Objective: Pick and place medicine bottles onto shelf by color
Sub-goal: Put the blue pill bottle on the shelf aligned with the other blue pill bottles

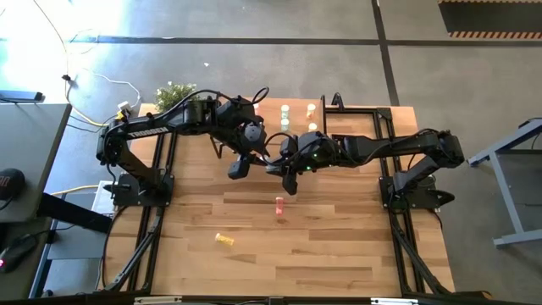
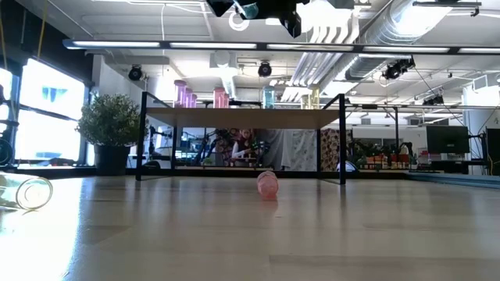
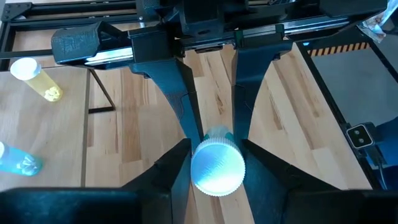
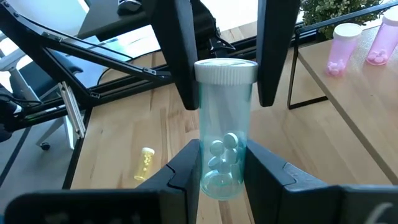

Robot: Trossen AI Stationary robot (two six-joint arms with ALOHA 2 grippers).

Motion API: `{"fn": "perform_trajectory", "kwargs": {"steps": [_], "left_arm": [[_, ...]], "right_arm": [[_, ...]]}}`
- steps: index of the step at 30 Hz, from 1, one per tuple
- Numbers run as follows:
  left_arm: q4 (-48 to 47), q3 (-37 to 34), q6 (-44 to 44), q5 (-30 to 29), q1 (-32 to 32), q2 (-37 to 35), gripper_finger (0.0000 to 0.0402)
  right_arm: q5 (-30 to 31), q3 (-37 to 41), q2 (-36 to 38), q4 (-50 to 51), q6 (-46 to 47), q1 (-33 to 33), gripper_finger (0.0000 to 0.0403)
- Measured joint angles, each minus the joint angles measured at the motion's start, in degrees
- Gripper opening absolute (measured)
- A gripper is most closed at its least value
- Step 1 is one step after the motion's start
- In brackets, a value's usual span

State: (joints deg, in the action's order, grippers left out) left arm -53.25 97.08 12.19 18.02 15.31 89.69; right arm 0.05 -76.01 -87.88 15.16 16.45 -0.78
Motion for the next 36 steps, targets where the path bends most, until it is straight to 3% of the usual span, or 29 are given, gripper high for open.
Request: {"fn": "perform_trajectory", "kwargs": {"steps": [6, 16, 20, 25, 28, 36], "left_arm": [[0.0, 0.0, 0.92, -0.67, 0.0, 0.0, 0.0116], [-2.3, 0.02, 3.79, -6.47, -0.07, 0.0, 0.0116], [-3.49, 0.02, 4.52, -7.99, -0.04, 0.0, 0.0115], [-3.93, 0.02, 6.81, -14.68, -0.04, 0.0, 0.0115], [-3.98, 0.02, 7.99, -17.41, 0.17, 0.0, 0.0115], [-2.81, 0.02, 9.49, -17.44, 1.98, 0.0, 0.0115]], "right_arm": [[0.98, 0.0, 0.0, 0.13, -0.08, -0.02, 0.0094], [1.49, 0.0, 0.13, 0.7, 1.62, 0.48, 0.0175], [1.4, 0.0, 0.8, 1.46, 3.33, 1.4, 0.018], [1.79, 0.0, 3.08, 4.04, 4.68, 2.8, 0.0181], [5.95, 0.0, 5.48, 6.44, 5.18, 3.52, 0.0181], [15.8, -0.02, 12.97, 9.46, 2.73, 6.16, 0.0181]]}}
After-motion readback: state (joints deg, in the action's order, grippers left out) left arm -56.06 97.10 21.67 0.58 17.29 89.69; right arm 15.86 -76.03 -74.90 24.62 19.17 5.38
